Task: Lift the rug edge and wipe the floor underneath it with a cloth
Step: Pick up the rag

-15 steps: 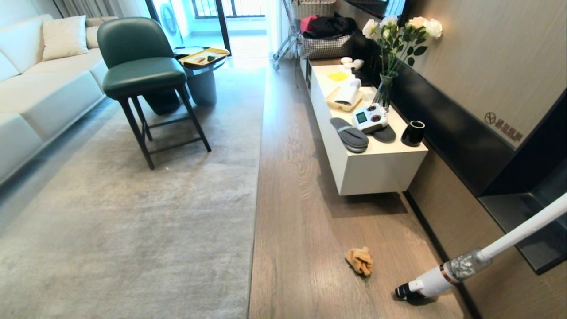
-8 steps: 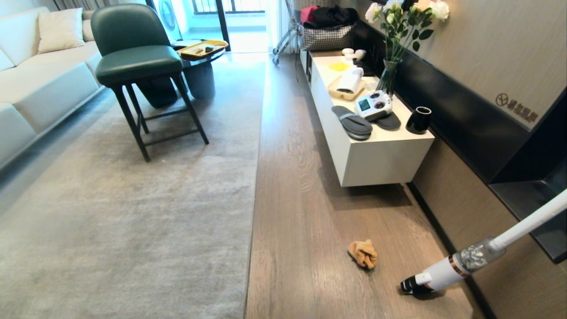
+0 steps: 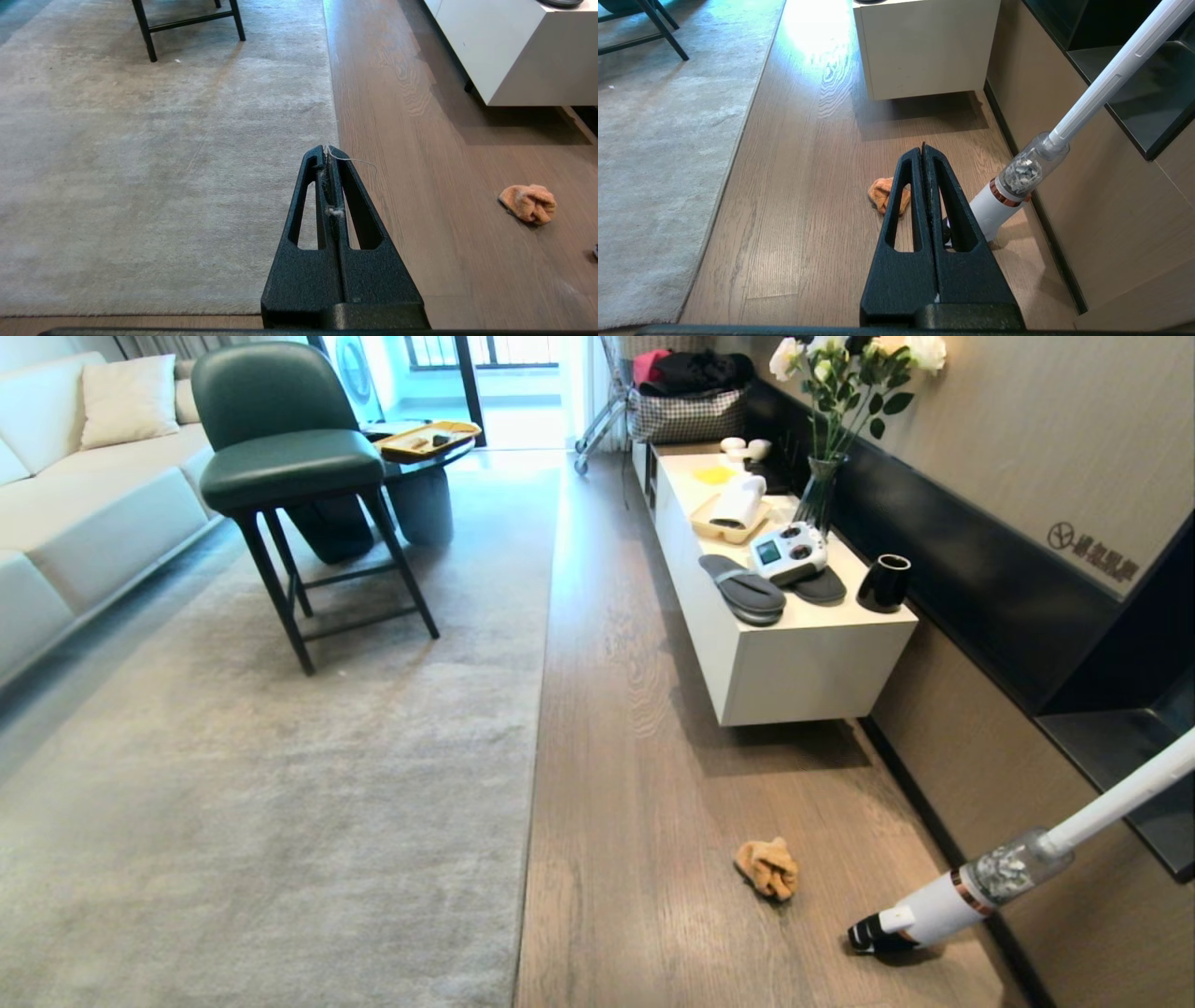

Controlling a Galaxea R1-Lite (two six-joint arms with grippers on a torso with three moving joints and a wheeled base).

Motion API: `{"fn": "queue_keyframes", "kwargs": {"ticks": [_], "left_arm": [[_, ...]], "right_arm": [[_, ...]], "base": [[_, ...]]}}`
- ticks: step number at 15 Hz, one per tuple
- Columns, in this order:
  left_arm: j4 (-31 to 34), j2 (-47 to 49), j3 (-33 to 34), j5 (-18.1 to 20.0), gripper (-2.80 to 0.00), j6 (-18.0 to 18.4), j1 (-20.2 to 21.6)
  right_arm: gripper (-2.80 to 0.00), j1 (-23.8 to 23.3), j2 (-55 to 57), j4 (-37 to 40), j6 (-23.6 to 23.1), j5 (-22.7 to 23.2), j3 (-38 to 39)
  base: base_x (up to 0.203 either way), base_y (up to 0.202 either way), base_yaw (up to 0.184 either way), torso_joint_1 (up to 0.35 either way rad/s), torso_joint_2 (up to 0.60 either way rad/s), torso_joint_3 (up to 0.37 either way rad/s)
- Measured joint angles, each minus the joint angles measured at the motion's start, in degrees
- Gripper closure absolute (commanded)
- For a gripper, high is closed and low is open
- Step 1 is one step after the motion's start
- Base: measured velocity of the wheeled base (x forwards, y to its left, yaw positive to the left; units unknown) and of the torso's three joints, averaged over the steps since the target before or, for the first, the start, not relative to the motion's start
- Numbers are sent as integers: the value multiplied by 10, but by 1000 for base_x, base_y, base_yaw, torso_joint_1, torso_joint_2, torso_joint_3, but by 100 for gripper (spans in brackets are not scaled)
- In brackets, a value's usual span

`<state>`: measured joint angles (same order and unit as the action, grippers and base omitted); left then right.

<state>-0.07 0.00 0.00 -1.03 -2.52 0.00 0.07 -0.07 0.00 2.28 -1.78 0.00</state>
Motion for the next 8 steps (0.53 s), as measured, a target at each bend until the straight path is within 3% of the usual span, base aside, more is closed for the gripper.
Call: {"fn": "queue_keyframes", "kwargs": {"ticks": [8], "left_arm": [[1,0,0,0,0,0,0]], "right_arm": [[0,0,0,0,0,0,0]], "base": [[0,0,0,26,42,48]]}}
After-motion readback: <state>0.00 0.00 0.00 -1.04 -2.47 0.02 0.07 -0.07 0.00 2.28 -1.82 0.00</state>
